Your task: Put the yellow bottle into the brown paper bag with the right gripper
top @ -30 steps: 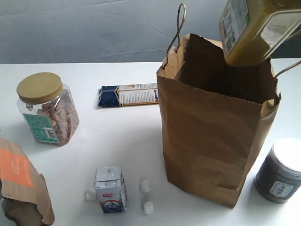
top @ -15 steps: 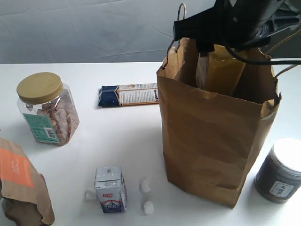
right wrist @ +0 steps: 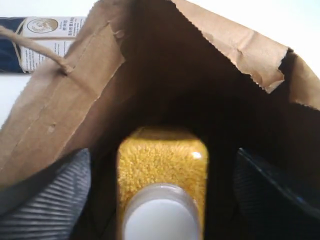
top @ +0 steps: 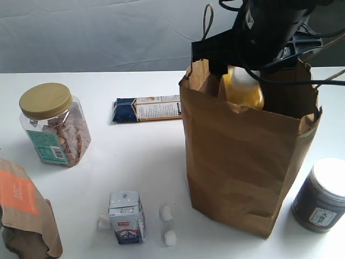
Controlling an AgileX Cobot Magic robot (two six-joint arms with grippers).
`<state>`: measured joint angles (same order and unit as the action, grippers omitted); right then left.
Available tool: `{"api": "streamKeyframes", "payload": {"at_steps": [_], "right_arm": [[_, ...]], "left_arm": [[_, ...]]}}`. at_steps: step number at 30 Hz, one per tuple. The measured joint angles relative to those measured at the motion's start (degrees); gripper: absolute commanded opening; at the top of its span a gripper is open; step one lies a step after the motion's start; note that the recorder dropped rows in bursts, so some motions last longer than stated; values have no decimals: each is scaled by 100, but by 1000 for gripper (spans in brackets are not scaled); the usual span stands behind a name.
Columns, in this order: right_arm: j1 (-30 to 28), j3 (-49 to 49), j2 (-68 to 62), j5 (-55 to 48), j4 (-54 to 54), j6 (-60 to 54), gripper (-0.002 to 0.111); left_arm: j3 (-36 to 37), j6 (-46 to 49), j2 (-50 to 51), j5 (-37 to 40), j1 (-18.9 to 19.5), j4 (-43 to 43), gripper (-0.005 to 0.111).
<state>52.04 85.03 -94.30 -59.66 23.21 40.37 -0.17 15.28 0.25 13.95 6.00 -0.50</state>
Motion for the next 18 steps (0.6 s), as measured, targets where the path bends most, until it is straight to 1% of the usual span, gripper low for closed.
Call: {"api": "streamKeyframes", "payload": {"at_steps": [2, 6, 12, 15, 18], "right_arm": [[-12, -66, 25, 25, 32, -14, 92], [-22, -162, 39, 36, 55, -25, 92], [-10, -196, 631, 122, 33, -37, 86], [37, -196, 1204, 122, -175, -58, 83], [248, -196, 1854, 135, -542, -264, 78]], "left_arm": [[0, 0, 0, 0, 0, 0, 0], [0, 0, 0, 0, 0, 0, 0], [0, 0, 0, 2, 0, 0, 0], [0, 0, 0, 2, 0, 0, 0], [0, 0, 0, 2, 0, 0, 0]]}}
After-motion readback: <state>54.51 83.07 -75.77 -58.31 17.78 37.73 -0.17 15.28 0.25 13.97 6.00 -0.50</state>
